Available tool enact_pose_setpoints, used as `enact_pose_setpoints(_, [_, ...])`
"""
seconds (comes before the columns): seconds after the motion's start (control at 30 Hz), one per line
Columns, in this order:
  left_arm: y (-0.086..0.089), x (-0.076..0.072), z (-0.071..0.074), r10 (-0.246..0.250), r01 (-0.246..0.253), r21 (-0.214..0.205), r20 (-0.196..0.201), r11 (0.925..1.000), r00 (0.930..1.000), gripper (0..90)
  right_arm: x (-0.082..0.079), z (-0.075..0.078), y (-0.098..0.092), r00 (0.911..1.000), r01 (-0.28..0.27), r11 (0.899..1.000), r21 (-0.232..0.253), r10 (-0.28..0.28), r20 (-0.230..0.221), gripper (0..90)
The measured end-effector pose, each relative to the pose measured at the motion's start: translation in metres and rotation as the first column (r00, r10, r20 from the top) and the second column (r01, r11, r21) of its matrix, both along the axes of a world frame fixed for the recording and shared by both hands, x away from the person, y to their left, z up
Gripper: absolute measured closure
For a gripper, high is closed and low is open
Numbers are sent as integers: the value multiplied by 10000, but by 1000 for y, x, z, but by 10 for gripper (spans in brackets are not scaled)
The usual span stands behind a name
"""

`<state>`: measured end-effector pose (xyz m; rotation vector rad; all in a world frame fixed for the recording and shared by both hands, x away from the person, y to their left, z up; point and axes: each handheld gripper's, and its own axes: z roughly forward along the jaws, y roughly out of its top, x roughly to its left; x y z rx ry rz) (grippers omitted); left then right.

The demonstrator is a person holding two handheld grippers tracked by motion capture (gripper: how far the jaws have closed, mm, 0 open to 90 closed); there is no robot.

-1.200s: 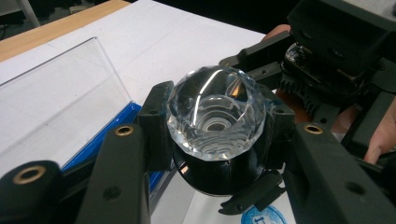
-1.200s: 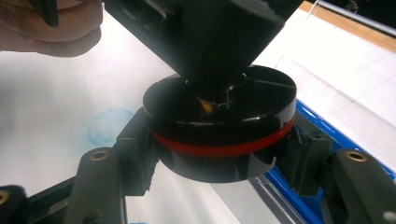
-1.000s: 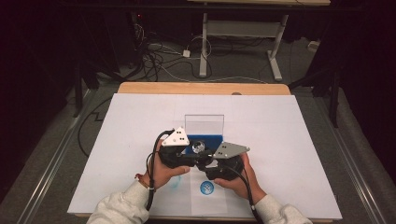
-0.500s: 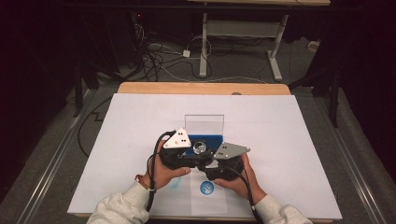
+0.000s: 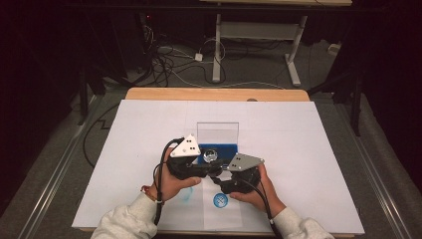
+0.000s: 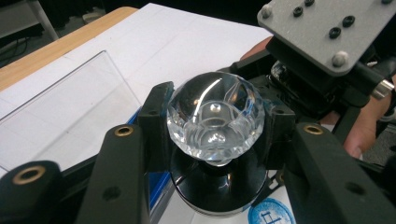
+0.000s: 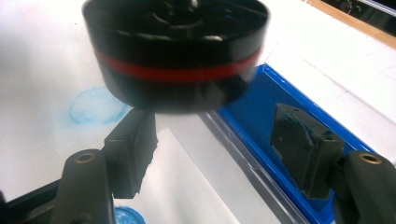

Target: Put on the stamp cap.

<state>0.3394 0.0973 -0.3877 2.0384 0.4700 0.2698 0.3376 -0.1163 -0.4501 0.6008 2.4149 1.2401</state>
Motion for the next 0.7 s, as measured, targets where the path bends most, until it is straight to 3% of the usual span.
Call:
enact_pose_setpoints(0.4, [12, 2, -2, 310, -312, 371, 73, 9988, 9995, 544, 0, 13, -16, 9974, 380, 9988, -300, -361, 619, 303])
enact_pose_setpoints(0.7, [21, 3, -1, 674, -689, 542, 293, 9961, 9973, 544, -1, 25, -33, 9907, 904, 9958, -109, -888, 1030, 252])
